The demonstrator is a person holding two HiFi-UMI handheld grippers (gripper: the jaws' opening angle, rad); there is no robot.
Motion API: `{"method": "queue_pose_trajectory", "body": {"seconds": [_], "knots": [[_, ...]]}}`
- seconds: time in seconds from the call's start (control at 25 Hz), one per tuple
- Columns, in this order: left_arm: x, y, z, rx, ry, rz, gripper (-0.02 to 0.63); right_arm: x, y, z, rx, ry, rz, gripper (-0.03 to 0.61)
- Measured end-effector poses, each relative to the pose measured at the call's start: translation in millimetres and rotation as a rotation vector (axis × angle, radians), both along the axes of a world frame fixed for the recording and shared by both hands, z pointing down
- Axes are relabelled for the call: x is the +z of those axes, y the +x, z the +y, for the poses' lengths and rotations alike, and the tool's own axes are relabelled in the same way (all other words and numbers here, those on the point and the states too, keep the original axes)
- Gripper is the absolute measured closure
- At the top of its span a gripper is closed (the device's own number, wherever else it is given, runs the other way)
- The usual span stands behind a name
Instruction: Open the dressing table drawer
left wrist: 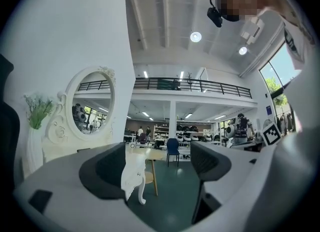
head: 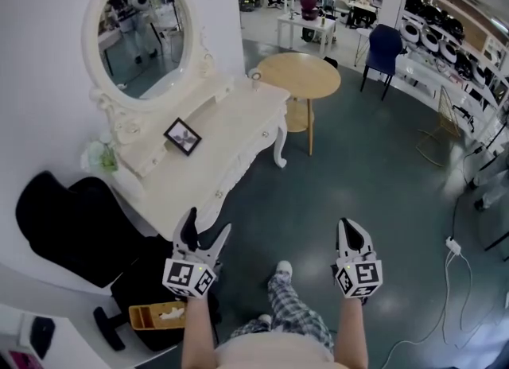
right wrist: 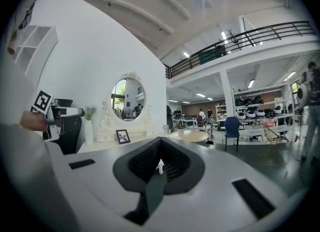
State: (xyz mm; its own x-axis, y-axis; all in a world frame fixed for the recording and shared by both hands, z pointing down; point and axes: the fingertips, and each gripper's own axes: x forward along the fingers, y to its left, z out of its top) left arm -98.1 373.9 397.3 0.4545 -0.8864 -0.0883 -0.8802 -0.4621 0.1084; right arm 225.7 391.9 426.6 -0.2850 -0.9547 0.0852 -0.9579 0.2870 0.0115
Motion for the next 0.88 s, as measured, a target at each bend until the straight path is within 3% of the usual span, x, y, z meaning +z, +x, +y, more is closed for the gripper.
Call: {"method": "queue_pose_trajectory", "body": {"seconds": [0.2, 0.4, 0.68, 0.88], "knots": [[8, 1, -35, -0.013, -0.007, 0.000, 0.225, 7, 4, -41, -0.008, 0.000, 0.000, 0.563], [29, -4, -94, -0.053, -0.018, -0.011, 0.225, 27, 2, -120, -0.037, -0.001, -0.011, 0.563], [46, -10, -247, -0.168, -0.024, -0.065, 0.225, 28, -11, -324, -0.143, 0.035, -0.030, 0.563], [28, -18, -359, -0.279, -0.009, -0.052, 0.225, 13, -44, -465, -0.299, 0.029, -0.027, 0.563]]}}
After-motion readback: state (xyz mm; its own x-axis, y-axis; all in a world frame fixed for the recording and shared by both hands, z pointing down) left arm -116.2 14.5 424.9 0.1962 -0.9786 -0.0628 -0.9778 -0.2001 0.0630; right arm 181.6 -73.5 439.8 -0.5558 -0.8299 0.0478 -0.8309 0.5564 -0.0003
